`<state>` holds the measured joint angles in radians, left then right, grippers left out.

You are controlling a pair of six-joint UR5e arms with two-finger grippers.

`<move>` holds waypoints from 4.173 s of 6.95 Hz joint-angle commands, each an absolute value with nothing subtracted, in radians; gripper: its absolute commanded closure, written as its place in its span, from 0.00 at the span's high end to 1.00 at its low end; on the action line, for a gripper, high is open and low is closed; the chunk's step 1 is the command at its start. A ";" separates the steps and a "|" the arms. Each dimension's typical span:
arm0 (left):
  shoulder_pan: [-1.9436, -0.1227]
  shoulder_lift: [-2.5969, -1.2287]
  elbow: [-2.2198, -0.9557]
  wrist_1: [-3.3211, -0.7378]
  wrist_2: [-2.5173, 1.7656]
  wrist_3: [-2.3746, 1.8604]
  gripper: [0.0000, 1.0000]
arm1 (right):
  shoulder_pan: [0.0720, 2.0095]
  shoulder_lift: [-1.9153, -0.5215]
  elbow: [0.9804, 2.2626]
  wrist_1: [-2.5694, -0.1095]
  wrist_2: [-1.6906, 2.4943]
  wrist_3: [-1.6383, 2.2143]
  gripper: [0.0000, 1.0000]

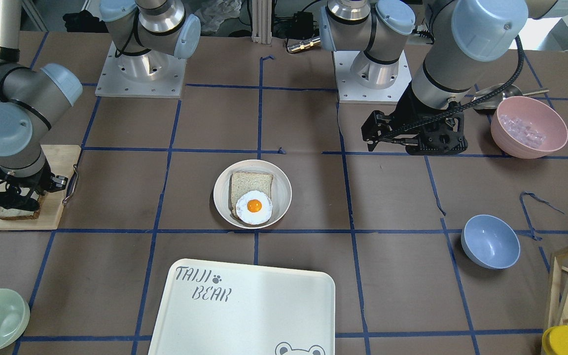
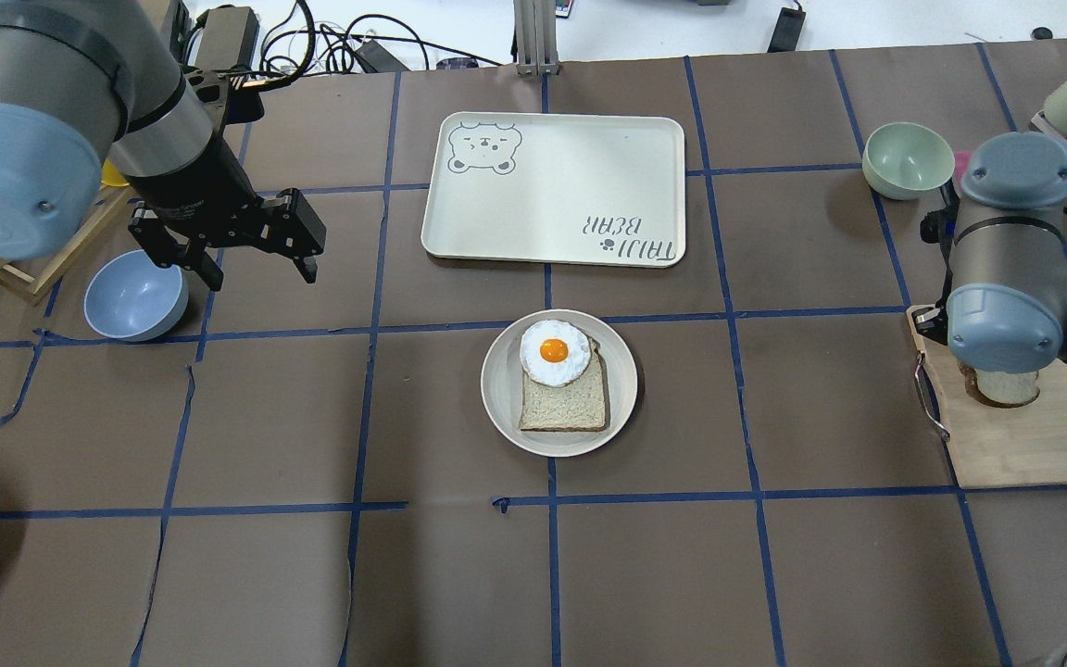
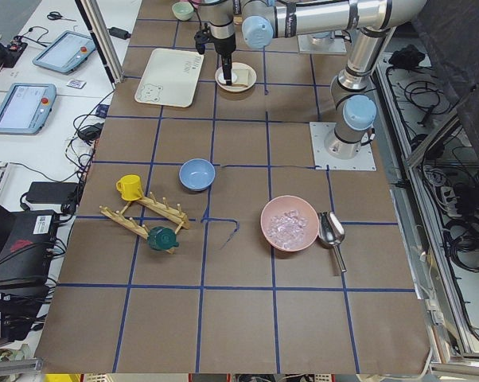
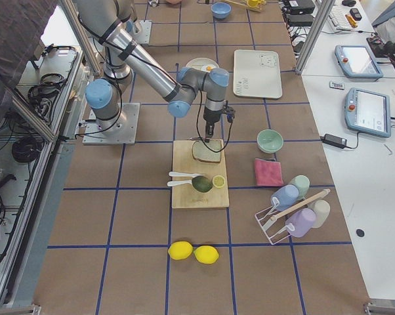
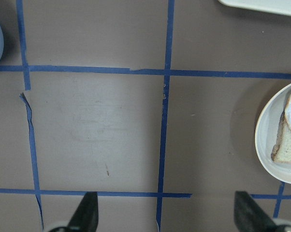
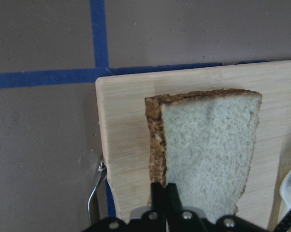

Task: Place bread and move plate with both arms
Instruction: 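Lift the bread slice with the right gripper and carry it over the white plate, then lower the bread onto the fried egg and open the right gripper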

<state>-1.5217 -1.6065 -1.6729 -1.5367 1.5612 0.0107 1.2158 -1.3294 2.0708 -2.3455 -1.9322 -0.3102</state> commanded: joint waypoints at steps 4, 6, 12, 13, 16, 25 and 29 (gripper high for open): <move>-1.522 -1.605 -1.672 -1.537 1.562 0.011 1.00 | 1.335 -1.455 1.959 -2.101 -1.930 -0.240 0.00; -1.522 -1.603 -1.674 -1.537 1.562 0.011 1.00 | 1.533 -1.457 1.844 -1.918 -1.828 -0.084 0.00; -1.522 -1.605 -1.675 -1.536 1.562 0.011 1.00 | 2.061 -1.261 1.749 -2.093 -1.693 0.483 0.00; -1.522 -1.605 -1.677 -1.536 1.562 0.012 1.00 | 2.089 -1.234 1.747 -2.112 -1.692 0.520 0.00; -1.520 -1.606 -1.675 -1.536 1.559 0.011 1.00 | 2.100 -1.227 1.746 -2.100 -1.693 0.525 0.00; -1.522 -1.611 -1.678 -1.534 1.554 0.011 1.00 | 2.102 -1.227 1.750 -2.066 -1.701 0.581 0.28; -1.522 -1.614 -1.680 -1.532 1.555 0.012 1.00 | 2.080 -1.238 1.718 -2.106 -1.654 0.537 1.00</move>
<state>-1.5217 -1.6122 -1.6796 -1.5336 1.5543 0.0129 2.0967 -1.2300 1.7401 -2.0865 -1.6902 0.5631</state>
